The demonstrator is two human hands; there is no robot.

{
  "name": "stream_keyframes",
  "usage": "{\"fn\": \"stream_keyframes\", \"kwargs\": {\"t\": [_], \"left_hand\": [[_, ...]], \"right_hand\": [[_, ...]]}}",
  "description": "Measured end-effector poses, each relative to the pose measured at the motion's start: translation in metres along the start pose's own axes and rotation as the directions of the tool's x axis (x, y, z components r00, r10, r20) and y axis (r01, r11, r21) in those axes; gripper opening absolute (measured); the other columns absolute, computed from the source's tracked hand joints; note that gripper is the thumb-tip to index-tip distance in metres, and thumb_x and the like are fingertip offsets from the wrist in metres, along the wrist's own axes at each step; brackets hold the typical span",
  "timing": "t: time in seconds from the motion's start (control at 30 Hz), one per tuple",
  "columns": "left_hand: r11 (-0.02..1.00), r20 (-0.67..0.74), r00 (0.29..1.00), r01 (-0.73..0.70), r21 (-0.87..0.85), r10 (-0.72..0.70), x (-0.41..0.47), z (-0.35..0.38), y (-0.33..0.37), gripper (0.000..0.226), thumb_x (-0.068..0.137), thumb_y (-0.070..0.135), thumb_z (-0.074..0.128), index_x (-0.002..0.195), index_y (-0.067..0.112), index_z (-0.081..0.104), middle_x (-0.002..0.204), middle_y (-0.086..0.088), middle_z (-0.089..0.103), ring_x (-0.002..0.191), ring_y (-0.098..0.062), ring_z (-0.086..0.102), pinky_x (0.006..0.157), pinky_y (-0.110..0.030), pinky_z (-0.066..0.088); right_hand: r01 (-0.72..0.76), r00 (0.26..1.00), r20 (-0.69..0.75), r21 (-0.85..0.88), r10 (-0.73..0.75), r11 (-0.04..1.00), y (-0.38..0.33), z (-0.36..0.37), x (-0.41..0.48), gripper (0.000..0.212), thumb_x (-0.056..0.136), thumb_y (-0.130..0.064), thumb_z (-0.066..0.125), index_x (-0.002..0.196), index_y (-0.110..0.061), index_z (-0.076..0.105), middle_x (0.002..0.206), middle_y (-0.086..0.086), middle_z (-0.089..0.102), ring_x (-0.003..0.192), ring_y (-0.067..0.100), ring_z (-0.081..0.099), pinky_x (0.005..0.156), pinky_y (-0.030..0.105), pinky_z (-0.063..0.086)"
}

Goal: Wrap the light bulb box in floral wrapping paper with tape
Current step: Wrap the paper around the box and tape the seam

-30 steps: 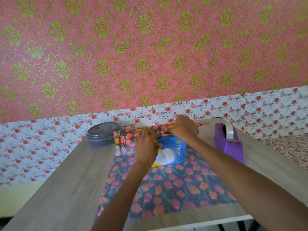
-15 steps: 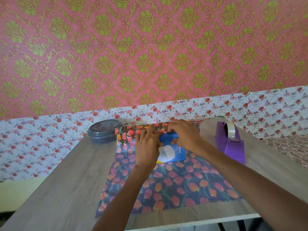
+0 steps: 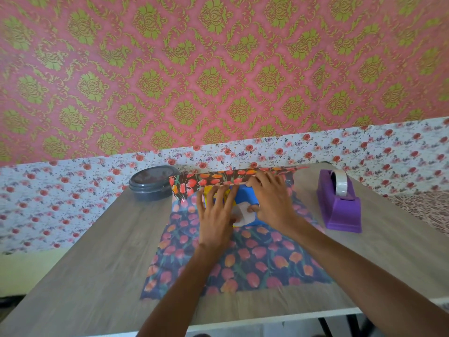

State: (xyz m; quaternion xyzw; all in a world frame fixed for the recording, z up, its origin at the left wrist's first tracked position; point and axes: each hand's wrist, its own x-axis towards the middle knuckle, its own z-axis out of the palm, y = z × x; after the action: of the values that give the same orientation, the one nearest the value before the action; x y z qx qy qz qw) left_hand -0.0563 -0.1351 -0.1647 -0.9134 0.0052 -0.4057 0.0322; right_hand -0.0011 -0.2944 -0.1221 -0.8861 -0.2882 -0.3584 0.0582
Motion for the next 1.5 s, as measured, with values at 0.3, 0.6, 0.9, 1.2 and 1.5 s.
{"fn": "stream_keyframes", "kwargs": {"t": [0.3,0.6,0.9,1.2,1.5], "left_hand": [[0.998,0.050,0.999,-0.013,0.064,0.009,-0.007,0.008,0.001,0.112,0.051,0.053,0.089,0.145,0.025,0.035,0.152,-0.007,0.040,0.143,-0.034,0.033,0.117,-0.058,0.010],[0.996,-0.007,0.998,-0.055,0.065,0.056,-0.008,0.010,0.005,0.069,0.056,0.038,0.091,0.114,0.025,0.058,0.139,-0.008,0.042,0.128,-0.035,0.038,0.107,-0.053,0.026],[0.991,0.035,0.992,-0.120,0.060,0.118,-0.003,0.011,0.007,0.021,0.070,0.017,0.079,0.086,0.019,0.065,0.104,-0.006,0.052,0.095,-0.030,0.049,0.082,-0.043,0.039],[0.696,0.173,0.983,0.170,-0.698,-0.066,0.035,-0.031,0.042,0.009,0.095,0.017,0.059,0.094,0.017,0.069,0.085,0.005,0.066,0.067,-0.010,0.058,0.063,-0.028,0.047],[0.562,0.381,0.902,0.212,-0.800,0.202,0.070,0.007,0.164,0.035,0.075,-0.006,0.067,0.110,0.001,0.064,0.100,-0.008,0.063,0.079,-0.024,0.062,0.076,-0.031,0.054]], "right_hand": [[0.002,0.997,-0.071,0.030,0.000,1.000,0.002,0.012,-0.008,0.065,0.059,-0.040,0.090,0.105,-0.014,0.053,0.105,0.003,0.056,0.093,0.026,0.051,0.081,0.039,0.043],[0.081,0.995,-0.068,0.033,-0.079,0.996,0.010,0.008,-0.011,0.067,0.055,-0.029,0.094,0.108,-0.015,0.057,0.102,0.000,0.059,0.096,0.025,0.053,0.085,0.033,0.037],[0.095,0.995,-0.033,0.052,-0.093,0.994,0.009,0.011,-0.006,0.062,0.056,-0.021,0.092,0.108,-0.015,0.059,0.103,0.000,0.061,0.096,0.024,0.055,0.083,0.035,0.047],[-0.219,0.919,-0.205,0.446,0.337,0.868,0.046,-0.021,-0.014,0.016,0.082,-0.004,0.059,0.094,-0.015,0.063,0.097,0.003,0.062,0.089,0.025,0.059,0.072,0.039,0.050],[-0.710,0.702,-0.067,0.016,0.709,0.704,0.140,-0.061,-0.080,0.021,0.093,-0.019,0.057,0.100,-0.003,0.068,0.092,0.014,0.067,0.086,0.032,0.064,0.066,0.034,0.049]]}}
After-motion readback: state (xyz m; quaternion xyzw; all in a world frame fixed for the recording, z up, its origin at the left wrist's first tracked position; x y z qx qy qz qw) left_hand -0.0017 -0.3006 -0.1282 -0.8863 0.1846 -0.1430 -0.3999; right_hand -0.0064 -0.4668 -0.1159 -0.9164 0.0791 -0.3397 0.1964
